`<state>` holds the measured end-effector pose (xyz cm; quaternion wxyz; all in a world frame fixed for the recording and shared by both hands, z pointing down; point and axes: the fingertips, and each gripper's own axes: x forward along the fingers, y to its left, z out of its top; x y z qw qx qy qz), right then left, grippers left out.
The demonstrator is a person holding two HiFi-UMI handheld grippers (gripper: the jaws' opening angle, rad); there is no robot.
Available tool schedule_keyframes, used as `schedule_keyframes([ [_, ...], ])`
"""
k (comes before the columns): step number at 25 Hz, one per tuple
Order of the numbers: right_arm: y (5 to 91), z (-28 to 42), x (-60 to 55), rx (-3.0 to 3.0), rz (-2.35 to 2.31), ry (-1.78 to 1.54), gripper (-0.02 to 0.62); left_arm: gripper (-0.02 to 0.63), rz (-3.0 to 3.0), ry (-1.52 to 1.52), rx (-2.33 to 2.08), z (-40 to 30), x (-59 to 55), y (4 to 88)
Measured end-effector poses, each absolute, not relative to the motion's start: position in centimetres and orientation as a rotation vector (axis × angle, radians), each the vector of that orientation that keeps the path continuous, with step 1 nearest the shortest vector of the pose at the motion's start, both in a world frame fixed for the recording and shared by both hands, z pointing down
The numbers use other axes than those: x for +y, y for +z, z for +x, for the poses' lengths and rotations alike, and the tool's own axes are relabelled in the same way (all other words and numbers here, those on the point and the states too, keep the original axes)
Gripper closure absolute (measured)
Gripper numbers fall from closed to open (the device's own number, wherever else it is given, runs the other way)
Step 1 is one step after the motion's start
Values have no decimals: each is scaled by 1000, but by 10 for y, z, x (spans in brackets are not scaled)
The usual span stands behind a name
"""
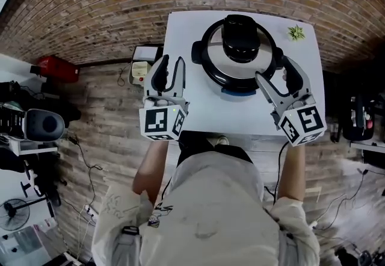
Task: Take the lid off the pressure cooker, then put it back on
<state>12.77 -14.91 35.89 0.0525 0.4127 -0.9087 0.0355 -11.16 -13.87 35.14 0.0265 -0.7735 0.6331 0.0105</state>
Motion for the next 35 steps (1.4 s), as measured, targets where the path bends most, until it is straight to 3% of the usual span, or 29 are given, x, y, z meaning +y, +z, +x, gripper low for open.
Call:
schedule_keyframes([
  [7,378,149,-132,-2718,1591,181,224,459,-2194,-106,2021,-110,-110,372],
  [21,402,155,-116,-2678,1604,279,247,460,-2189,-125,2070,-112,-90,388],
  [26,398,158,-114,-2659,1638,217,365,514,-2156,-116,2079,-112,-87,384],
  [29,393,165,-113,-2630,1700,160,487,581,-2157,-105,2058,-111,-86,382],
  [31,392,168,-114,-2609,1736,149,578,591,-2185,-94,2048,-109,-86,381],
  [35,394,168,-115,-2597,1736,149,578,592,-2213,-105,2049,-107,-86,384],
])
